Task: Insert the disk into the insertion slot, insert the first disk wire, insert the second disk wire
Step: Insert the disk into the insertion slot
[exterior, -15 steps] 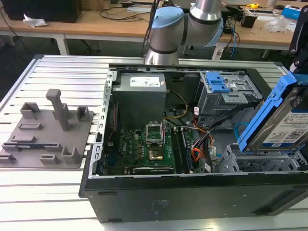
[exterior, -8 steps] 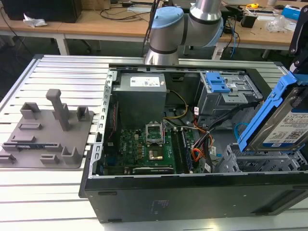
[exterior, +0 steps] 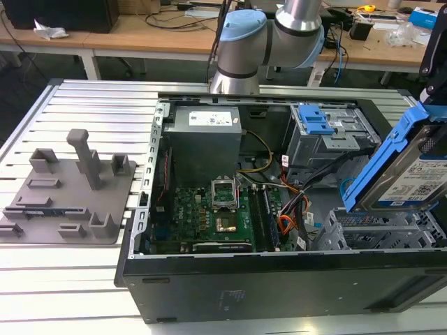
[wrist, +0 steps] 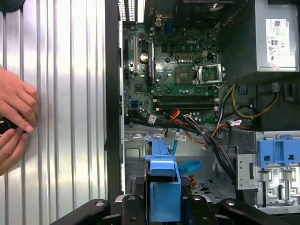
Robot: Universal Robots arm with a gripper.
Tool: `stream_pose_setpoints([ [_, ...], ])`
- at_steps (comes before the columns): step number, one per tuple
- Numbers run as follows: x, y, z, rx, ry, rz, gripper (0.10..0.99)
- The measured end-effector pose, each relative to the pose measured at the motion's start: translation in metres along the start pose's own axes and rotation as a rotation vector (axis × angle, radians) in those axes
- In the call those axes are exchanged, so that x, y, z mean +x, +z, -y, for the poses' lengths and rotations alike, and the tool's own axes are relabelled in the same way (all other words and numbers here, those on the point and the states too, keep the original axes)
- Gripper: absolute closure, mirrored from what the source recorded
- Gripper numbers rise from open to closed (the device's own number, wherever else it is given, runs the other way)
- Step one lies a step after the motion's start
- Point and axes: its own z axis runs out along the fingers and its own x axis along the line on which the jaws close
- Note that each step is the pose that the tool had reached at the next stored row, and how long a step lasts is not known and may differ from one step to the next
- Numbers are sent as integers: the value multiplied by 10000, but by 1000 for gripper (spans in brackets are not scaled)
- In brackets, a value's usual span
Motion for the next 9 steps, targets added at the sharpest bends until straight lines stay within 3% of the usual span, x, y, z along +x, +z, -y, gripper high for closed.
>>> stream_pose_setpoints([
  [4,6,1,0,6,-2,33,722],
  [7,6,5,1,59,-3,-42,722],
  [9,7,12,1,92,-2,-144,722],
])
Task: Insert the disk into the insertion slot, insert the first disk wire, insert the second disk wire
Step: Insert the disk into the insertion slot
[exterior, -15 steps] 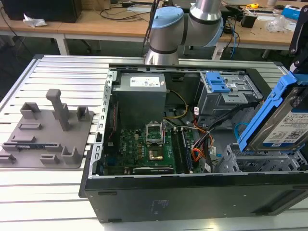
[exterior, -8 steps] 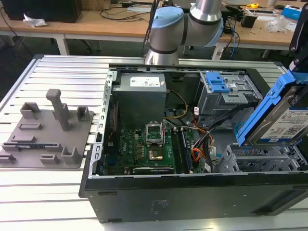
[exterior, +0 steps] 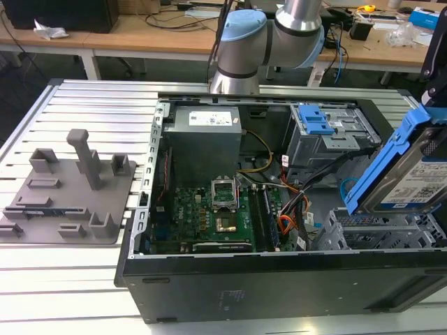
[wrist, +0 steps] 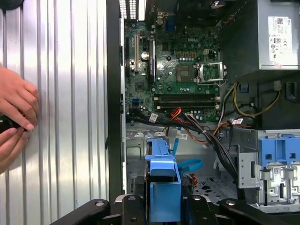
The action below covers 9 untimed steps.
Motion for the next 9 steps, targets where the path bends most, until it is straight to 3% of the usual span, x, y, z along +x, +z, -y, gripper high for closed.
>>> stream_pose_setpoints([
  [9,1,27,1,30,-1,-10,722],
])
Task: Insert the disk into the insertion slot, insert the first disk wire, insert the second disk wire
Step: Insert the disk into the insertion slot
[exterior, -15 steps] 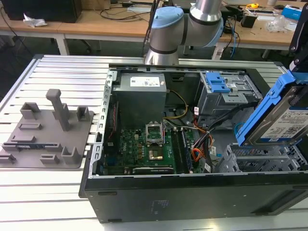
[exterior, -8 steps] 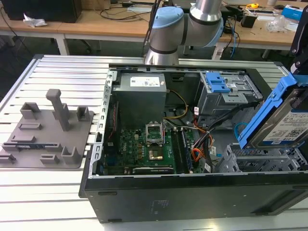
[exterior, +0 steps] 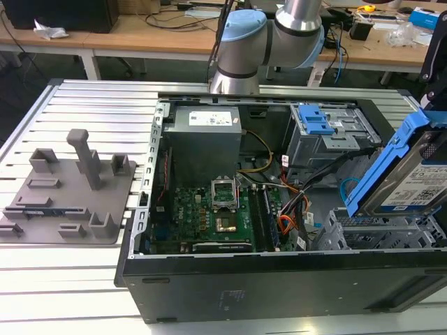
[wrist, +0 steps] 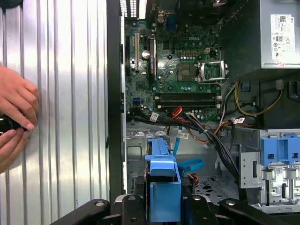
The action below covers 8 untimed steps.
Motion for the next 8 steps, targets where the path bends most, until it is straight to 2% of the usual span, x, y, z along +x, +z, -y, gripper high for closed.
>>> stream_pose_setpoints([
  [8,-1,2,23,0,-2,-1,722],
])
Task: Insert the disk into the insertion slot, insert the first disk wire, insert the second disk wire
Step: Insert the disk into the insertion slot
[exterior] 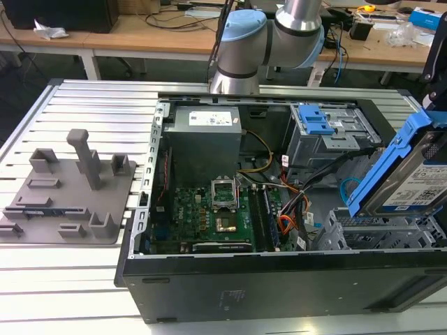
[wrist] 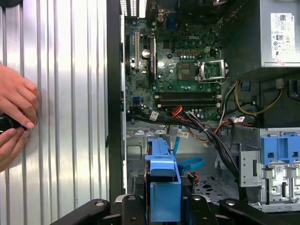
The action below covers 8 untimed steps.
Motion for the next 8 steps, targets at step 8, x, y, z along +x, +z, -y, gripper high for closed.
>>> stream_pose_setpoints([
  [8,-83,27,0,-23,0,0,722],
])
